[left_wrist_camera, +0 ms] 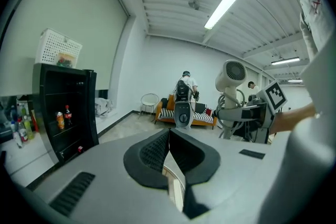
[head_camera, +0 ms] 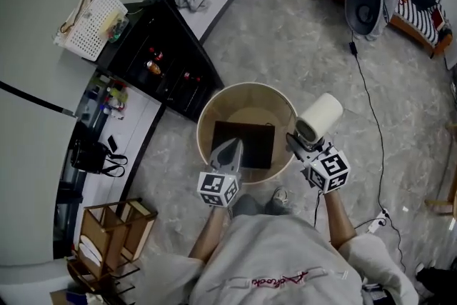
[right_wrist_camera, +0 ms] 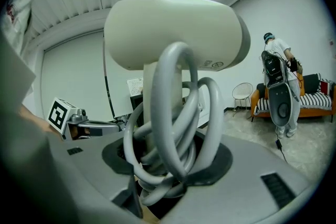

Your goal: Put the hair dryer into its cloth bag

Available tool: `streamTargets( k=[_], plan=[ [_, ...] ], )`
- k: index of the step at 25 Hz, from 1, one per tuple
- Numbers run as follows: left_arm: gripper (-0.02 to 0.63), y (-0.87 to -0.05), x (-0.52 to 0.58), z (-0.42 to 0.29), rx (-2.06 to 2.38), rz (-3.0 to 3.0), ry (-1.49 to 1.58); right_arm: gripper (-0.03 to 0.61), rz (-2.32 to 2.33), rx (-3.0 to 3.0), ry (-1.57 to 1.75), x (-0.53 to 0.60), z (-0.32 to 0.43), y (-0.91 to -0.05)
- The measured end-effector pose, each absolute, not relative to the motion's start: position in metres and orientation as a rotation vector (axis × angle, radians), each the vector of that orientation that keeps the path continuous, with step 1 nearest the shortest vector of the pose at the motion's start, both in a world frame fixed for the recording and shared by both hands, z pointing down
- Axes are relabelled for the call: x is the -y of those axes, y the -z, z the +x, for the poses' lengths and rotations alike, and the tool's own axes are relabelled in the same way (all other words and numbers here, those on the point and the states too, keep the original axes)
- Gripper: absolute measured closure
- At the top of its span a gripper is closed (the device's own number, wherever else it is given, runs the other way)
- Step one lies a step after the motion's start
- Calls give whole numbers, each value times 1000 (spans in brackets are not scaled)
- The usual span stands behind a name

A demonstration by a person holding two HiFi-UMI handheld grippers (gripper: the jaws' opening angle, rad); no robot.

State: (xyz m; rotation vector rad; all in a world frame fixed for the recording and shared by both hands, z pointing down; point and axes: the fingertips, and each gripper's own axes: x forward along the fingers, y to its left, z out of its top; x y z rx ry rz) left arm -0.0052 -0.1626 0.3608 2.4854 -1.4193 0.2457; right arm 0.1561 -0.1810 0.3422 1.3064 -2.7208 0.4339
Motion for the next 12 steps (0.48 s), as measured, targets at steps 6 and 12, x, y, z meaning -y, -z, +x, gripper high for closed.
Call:
streamTargets(
  k=[6,12],
  plan=[
    [583,-378,165,-13,1408,2452,-279,337,1294,2701,-471,195,152,-357],
    [583,-386,178,-20,1375,2439,-276,337,1305,2674,-490,207,142,-362]
  ],
)
